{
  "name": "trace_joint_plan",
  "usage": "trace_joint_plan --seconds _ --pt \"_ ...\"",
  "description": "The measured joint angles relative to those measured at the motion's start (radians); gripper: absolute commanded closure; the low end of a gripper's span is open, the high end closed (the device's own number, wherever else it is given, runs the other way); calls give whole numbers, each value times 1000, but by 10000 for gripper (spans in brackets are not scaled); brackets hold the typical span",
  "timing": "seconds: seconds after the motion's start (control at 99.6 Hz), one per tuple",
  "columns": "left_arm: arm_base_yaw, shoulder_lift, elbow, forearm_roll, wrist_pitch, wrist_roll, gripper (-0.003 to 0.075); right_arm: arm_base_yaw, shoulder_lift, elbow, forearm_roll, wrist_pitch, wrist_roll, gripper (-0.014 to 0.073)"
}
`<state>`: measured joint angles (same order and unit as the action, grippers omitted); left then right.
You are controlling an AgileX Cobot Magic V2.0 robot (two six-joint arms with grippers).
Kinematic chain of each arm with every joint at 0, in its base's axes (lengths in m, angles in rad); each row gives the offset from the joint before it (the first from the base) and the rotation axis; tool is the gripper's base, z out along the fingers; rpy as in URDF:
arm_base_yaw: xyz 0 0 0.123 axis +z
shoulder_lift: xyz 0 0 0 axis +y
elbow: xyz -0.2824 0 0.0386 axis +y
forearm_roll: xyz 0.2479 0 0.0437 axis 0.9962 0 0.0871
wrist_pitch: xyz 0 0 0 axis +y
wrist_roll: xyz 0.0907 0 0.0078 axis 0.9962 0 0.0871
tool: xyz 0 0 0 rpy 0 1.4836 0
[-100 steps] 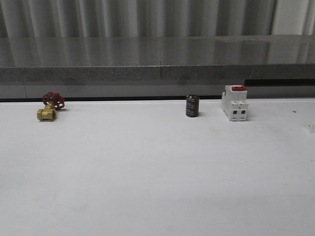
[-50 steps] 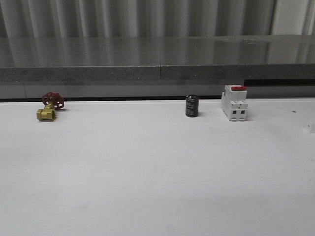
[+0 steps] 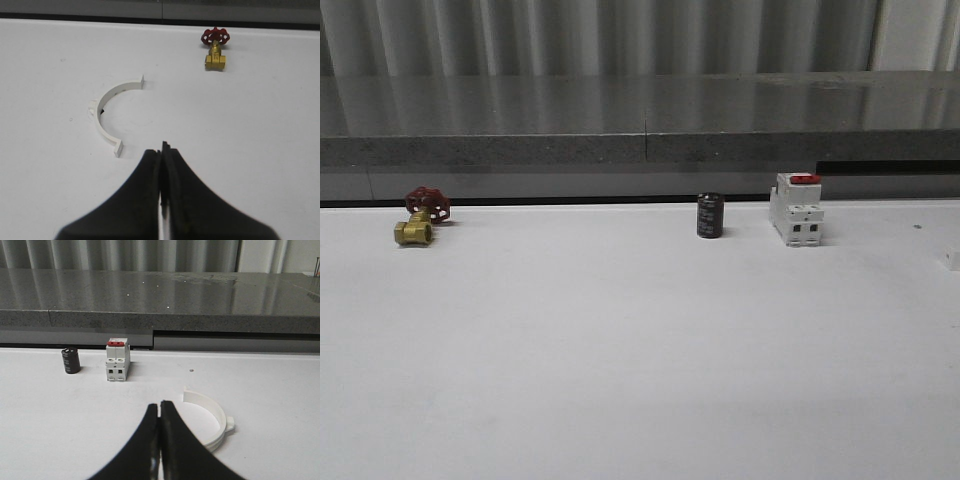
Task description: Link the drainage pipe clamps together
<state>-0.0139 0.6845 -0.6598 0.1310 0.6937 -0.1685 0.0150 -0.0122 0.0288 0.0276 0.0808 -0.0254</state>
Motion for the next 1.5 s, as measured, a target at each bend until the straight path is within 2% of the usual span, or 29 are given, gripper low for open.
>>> trace_joint_plan --seconds 0.05,0.1,0.151,0.271,0.351,0.622,0.823,1.104,1.275,1.496 --pt "0 11 0 0 2 0 708 0 0 0 0 0 0 660" --pt "0 17 0 0 4 0 641 0 0 0 0 0 0 660" --pt "0 22 0 0 5 0 542 0 0 0 0 0 0 660" --pt "0 24 0 0 6 0 229 0 0 0 0 0 0 660" --pt "0 24 0 -2 6 0 135 0 0 0 0 0 0 660" --pt "14 66 -16 -24 5 0 134 0 0 0 0 0 -2 660" --pt "96 282 -153 -24 18 7 134 0 0 0 0 0 -2 660" --pt "216 675 -376 -98 77 203 134 0 0 0 0 0 -2 660" --pt "293 858 -456 -173 45 337 134 0 0 0 0 0 -1 660" --pt "339 1042 -519 -197 10 406 134 0 0 0 0 0 -1 660"
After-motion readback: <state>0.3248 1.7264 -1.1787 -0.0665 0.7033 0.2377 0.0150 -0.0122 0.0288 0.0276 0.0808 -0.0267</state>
